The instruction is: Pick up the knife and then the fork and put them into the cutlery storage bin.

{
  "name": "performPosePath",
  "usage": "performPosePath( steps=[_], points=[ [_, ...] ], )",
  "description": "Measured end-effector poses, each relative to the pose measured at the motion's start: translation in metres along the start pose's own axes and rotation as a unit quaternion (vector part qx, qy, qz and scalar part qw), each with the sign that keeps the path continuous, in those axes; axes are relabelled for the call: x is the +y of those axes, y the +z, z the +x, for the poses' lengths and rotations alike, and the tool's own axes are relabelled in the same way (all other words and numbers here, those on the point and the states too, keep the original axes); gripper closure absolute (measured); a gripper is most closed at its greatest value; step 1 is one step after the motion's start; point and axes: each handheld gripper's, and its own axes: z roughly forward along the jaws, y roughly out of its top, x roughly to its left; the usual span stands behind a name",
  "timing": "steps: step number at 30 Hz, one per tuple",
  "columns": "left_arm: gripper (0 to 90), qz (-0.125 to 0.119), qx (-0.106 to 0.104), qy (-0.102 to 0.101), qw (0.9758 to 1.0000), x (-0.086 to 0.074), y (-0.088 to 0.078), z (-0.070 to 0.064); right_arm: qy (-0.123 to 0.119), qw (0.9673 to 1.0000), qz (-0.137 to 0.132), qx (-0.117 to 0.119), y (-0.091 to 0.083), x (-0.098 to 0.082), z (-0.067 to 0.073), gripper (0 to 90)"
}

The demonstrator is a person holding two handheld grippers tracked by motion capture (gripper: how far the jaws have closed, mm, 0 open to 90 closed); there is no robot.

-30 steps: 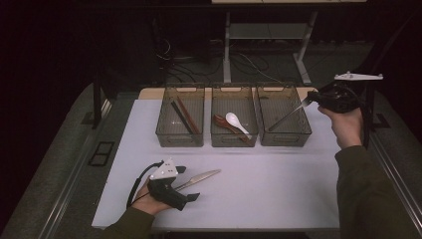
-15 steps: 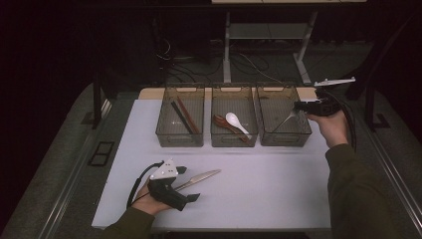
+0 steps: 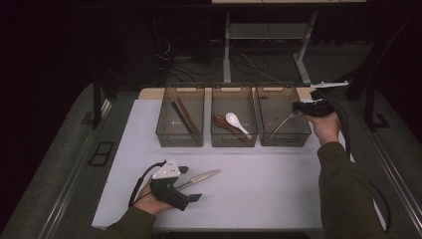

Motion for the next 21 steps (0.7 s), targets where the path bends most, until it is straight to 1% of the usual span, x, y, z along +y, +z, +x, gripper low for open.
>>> performPosePath(
  steps=[2,3,4,5,6,8,9,10,12,14,18,20,21],
  points=[
    [0.0,0.003,-0.002,-0.001,1.0,0.0,0.001,0.001,0.005,1.0,0.004,-0.004,0.006,-0.002,-0.004,83.4],
    [0.0,0.004,-0.002,-0.001,1.0,0.0,0.001,0.001,0.007,0.9999,0.009,-0.009,0.009,-0.003,-0.006,80.5],
    [0.0,0.003,-0.002,-0.002,1.0,0.0,0.001,0.001,0.007,0.9998,0.013,-0.015,0.01,-0.004,-0.007,72.6],
    [0.0,0.001,-0.002,-0.002,1.0,0.0,0.001,0.001,0.005,0.9997,0.01,-0.023,0.012,-0.005,-0.009,64.0],
    [0.0,0.001,-0.001,-0.001,1.0,0.0,0.0,0.001,0.012,0.9994,0.01,-0.031,0.012,-0.005,-0.01,57.9],
    [0.0,0.001,-0.002,-0.001,1.0,0.0,0.0,0.002,0.016,0.9988,0.011,-0.045,0.011,-0.006,-0.012,48.5],
    [0.0,0.001,-0.002,-0.001,1.0,0.0,0.0,0.002,0.016,0.9984,0.009,-0.054,0.01,-0.006,-0.012,46.3],
    [0.0,0.001,-0.002,0.0,1.0,0.0,0.0,0.002,0.019,0.9983,0.004,-0.055,0.008,-0.005,-0.012,42.3],
    [0.0,0.002,-0.003,0.001,1.0,0.0,0.001,0.001,0.021,0.9985,-0.006,-0.05,0.003,-0.004,-0.011,40.5],
    [0.0,0.002,-0.002,0.001,1.0,0.0,0.001,0.001,0.017,0.9987,-0.011,-0.046,-0.002,-0.002,-0.01,37.9],
    [0.0,0.002,-0.001,-0.002,1.0,0.0,0.001,0.002,0.023,0.9992,-0.021,-0.025,-0.01,-0.002,-0.006,36.7],
    [0.0,0.003,0.0,-0.002,1.0,0.0,0.001,0.002,0.018,0.9994,-0.026,-0.015,-0.015,-0.004,-0.002,36.0],
    [0.0,0.003,0.001,-0.002,1.0,0.0,0.001,0.002,0.011,0.9995,-0.029,-0.012,-0.017,-0.005,0.0,35.8]
  ],
)
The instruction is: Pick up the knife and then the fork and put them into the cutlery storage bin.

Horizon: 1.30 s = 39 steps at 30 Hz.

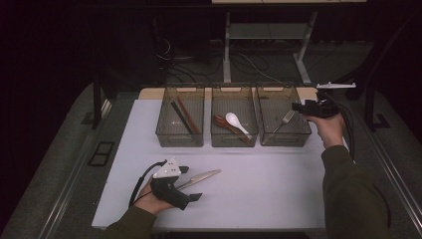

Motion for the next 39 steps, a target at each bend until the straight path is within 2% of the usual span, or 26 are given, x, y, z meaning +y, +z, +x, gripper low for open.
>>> performPosePath(
  steps=[2,5,8,10,12,14,18,22,27,31,33,39],
  points=[
    [0.0,0.001,0.001,0.001,1.0,0.0,0.0,0.0,-0.008,0.9999,0.0,0.011,-0.005,-0.002,0.006,33.0],
    [0.0,0.002,0.003,0.0,1.0,0.0,0.0,0.0,-0.032,0.9994,-0.004,0.009,-0.015,-0.006,0.017,31.7],
    [0.0,0.002,0.004,-0.001,1.0,0.0,-0.001,0.0,-0.045,0.9988,0.0,0.02,-0.024,-0.012,0.027,27.6],
    [0.0,0.001,0.004,-0.002,1.0,0.0,-0.001,0.0,-0.054,0.9984,0.004,0.014,-0.031,-0.015,0.034,26.8],
    [0.0,0.001,0.005,-0.002,1.0,0.0,-0.001,-0.001,-0.061,0.998,-0.006,0.015,-0.038,-0.02,0.04,26.7],
    [0.0,0.003,0.005,-0.003,1.0,0.0,-0.002,-0.001,-0.065,0.9975,-0.006,0.028,-0.045,-0.024,0.044,25.6],
    [0.0,0.005,0.006,-0.002,1.0,0.0,-0.002,0.0,-0.091,0.9949,-0.008,0.043,-0.057,-0.033,0.054,19.2],
    [0.0,0.007,0.008,-0.001,0.9999,-0.001,-0.003,0.0,-0.091,0.9945,-0.016,0.049,-0.065,-0.046,0.062,14.1],
    [0.0,0.011,0.011,0.001,0.9999,-0.001,-0.003,0.001,-0.09,0.9937,-0.023,0.063,-0.072,-0.066,0.07,13.3],
    [0.0,0.013,0.014,0.003,0.9998,-0.002,-0.003,0.002,-0.096,0.9931,-0.014,0.065,-0.074,-0.083,0.078,13.3],
    [0.0,0.011,0.016,0.005,0.9998,-0.002,-0.004,0.002,-0.092,0.9929,-0.019,0.073,-0.075,-0.093,0.08,13.3],
    [4.5,0.012,0.028,0.007,0.9995,-0.001,-0.008,0.006,-0.094,0.992,-0.023,0.082,-0.077,-0.118,0.088,13.3]
  ],
)
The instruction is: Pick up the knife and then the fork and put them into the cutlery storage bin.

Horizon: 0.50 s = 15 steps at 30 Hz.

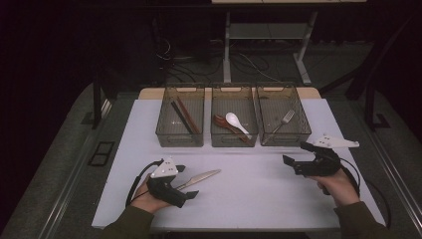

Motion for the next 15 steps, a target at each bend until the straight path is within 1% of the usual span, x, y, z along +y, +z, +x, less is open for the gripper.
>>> performPosePath(
  steps=[1,2,4,5,6,7,9,12,14,15],
  points=[
    [5.4,0.0,0.001,0.001,1.0,0.0,-0.001,0.001,-0.001,1.0,-0.002,0.003,0.0,-0.003,0.002,13.3],
    [7.6,0.001,-0.002,-0.002,1.0,0.0,-0.002,0.002,-0.003,1.0,-0.004,0.005,-0.001,-0.007,0.004,13.3],
    [14.7,0.006,0.001,0.002,1.0,0.001,-0.004,0.004,-0.007,0.9999,-0.005,0.009,-0.001,-0.014,0.006,13.3],
    [15.2,0.008,0.002,-0.001,1.0,0.001,-0.004,0.005,-0.005,0.9999,-0.004,0.013,-0.002,-0.017,0.007,13.3],
    [17.9,0.01,0.0,-0.001,1.0,0.001,-0.006,0.007,-0.001,0.9998,0.0,0.018,-0.002,-0.021,0.008,13.3],
    [20.7,0.009,0.003,-0.003,0.9999,0.001,-0.007,0.008,-0.002,0.9998,0.0,0.021,-0.001,-0.024,0.009,13.3],
    [25.4,0.008,0.004,-0.004,1.0,0.0,-0.009,0.012,0.001,0.9997,0.004,0.024,-0.001,-0.029,0.012,13.3],
    [36.4,0.013,0.006,-0.011,0.9998,-0.002,-0.012,0.016,-0.003,0.9995,0.013,0.028,0.0,-0.034,0.015,13.3],
    [45.1,0.029,0.009,-0.008,0.9995,-0.004,-0.013,0.02,-0.003,0.9995,0.019,0.027,-0.001,-0.039,0.016,13.3],
    [49.3,0.039,0.01,-0.012,0.9991,-0.006,-0.013,0.021,-0.006,0.9993,0.024,0.028,-0.002,-0.041,0.017,13.3]
  ],
)
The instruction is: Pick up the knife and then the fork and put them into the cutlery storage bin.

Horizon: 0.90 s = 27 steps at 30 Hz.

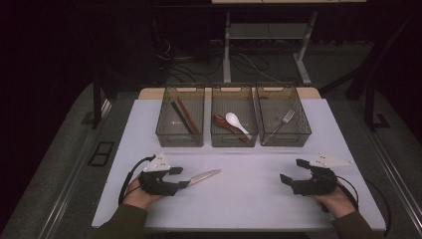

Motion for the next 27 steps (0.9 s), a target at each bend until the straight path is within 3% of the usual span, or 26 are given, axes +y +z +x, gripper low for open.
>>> performPosePath(
  steps=[8,12,20,27],
  points=[
    [63.4,0.036,-0.013,0.006,0.9993,-0.011,0.001,0.002,-0.014,0.9998,0.01,-0.001,0.0,-0.005,0.004,13.3],
    [63.7,0.051,-0.015,0.006,0.9986,-0.016,0.0,0.004,-0.021,0.9997,0.015,0.0,0.001,-0.006,0.005,13.3],
    [67.0,0.054,-0.021,0.016,0.9982,-0.016,0.0,0.0,-0.028,0.9994,0.021,-0.004,0.003,-0.006,0.006,13.3],
    [71.4,0.071,-0.011,0.027,0.9971,-0.013,0.001,-0.003,-0.036,0.999,0.026,-0.006,0.005,-0.007,0.008,13.3]
  ],
)
